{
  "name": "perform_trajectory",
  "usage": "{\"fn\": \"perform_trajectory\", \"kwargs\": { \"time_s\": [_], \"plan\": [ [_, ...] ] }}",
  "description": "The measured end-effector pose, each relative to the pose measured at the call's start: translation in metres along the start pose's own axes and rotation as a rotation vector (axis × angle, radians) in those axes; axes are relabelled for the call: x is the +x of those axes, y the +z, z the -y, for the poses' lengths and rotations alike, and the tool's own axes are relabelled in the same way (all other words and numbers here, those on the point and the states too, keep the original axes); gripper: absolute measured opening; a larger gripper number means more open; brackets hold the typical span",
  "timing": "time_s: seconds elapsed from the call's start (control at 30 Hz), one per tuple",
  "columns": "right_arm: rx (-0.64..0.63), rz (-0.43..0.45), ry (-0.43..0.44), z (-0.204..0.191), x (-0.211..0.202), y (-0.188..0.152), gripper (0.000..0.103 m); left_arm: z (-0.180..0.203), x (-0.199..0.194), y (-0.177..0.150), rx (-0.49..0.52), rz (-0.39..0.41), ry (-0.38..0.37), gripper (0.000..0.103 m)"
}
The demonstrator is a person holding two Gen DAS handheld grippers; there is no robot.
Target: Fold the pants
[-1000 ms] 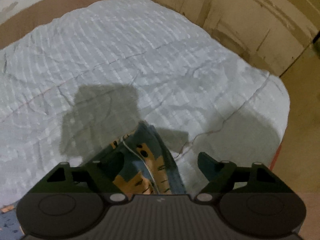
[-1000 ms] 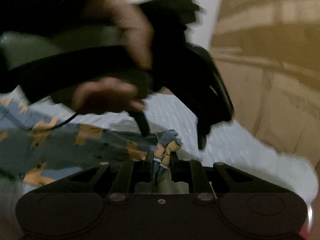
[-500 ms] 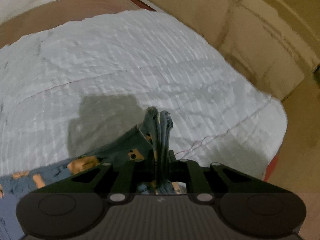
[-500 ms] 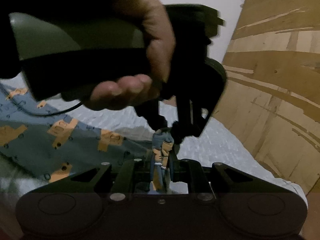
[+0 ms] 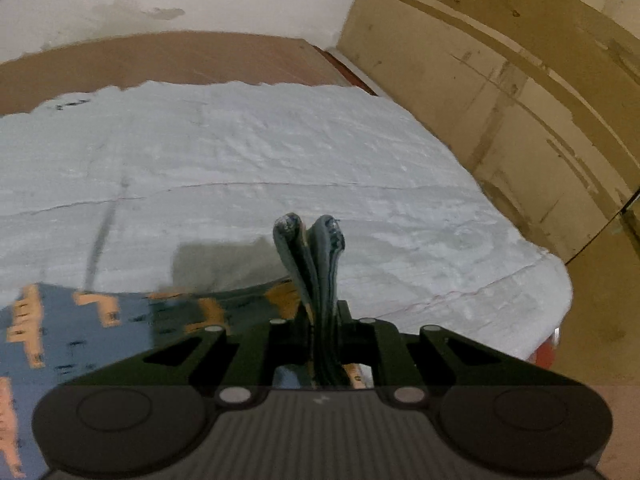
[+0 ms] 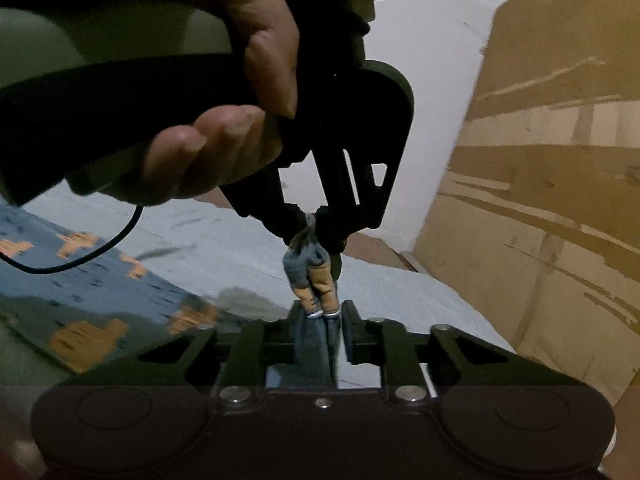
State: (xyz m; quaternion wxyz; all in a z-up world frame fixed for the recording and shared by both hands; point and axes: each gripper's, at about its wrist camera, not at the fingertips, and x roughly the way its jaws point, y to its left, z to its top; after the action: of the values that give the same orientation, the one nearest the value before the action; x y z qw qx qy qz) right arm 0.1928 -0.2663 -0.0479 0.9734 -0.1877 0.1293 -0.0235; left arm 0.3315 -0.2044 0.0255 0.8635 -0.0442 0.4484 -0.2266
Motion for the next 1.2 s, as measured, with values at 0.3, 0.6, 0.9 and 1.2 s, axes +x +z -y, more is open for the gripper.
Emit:
{"fn": "perform_trajectory", "kwargs": {
  "time_s": [0.3,0.6,0.9,1.2],
  "plan": [
    [-0.048,-0.066,0.126,-0.063,-0.004,0.006,0.014,-0.071,-0.006,-0.042,-0.057,0.021,0.063,0.012],
    [-0.066,-0.162,0.207,-0.092,0.015,-0.006,0.014,-0.102,0.017,-0.064,-0.094,-0.016,0.081,0.012],
    [-0.032,-0.165,0.216,-0.089,0.022,-0.010,0.014,-0.104,0.019,-0.066,-0.090,-0.014,0.070,0.012],
    [-0.001,-0.129,0.214,-0.084,0.020,-0.011,0.018,-0.098,0.002,-0.058,-0.093,0.002,0.059,0.012]
  ]
}}
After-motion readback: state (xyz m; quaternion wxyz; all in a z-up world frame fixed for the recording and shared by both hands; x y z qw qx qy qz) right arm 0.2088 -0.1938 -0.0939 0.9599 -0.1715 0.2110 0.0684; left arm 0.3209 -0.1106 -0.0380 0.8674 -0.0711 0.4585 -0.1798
